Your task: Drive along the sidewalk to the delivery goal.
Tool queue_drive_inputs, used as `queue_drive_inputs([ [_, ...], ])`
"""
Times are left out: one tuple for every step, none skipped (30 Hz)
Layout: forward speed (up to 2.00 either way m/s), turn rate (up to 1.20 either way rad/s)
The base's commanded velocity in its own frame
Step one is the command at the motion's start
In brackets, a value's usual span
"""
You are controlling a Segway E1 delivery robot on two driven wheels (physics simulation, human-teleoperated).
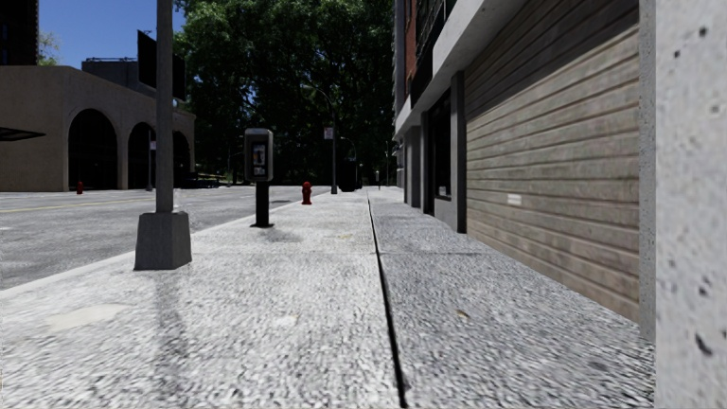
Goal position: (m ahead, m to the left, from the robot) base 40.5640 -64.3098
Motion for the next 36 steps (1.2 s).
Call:
queue_drive_inputs([
  [2.00,0.00],
  [2.00,0.00],
  [2.00,0.00],
  [2.00,0.00],
  [2.00,0.00],
  [2.00,0.00],
  [2.00,0.00],
  [2.00,0.00],
  [2.00,0.00],
  [2.00,0.00],
  [2.00,0.00],
  [2.00,0.00],
  [2.00,0.00],
  [2.00,0.00],
  [2.00,0.00],
  [2.00,0.00],
  [2.00,0.00],
  [2.00,0.00],
  [2.00,0.00],
  [2.00,0.00],
  [2.00,0.00],
  [2.00,0.00],
  [2.00,0.00],
  [2.00,0.00],
  [2.00,0.00],
  [2.00,0.00],
  [2.00,0.00],
  [2.00,0.00],
  [2.00,-0.13],
  [2.00,-0.13],
  [2.00,-0.22],
  [2.00,-0.14],
  [2.00,0.00],
  [2.00,0.00],
  [2.00,0.00],
  [2.00,0.00],
])
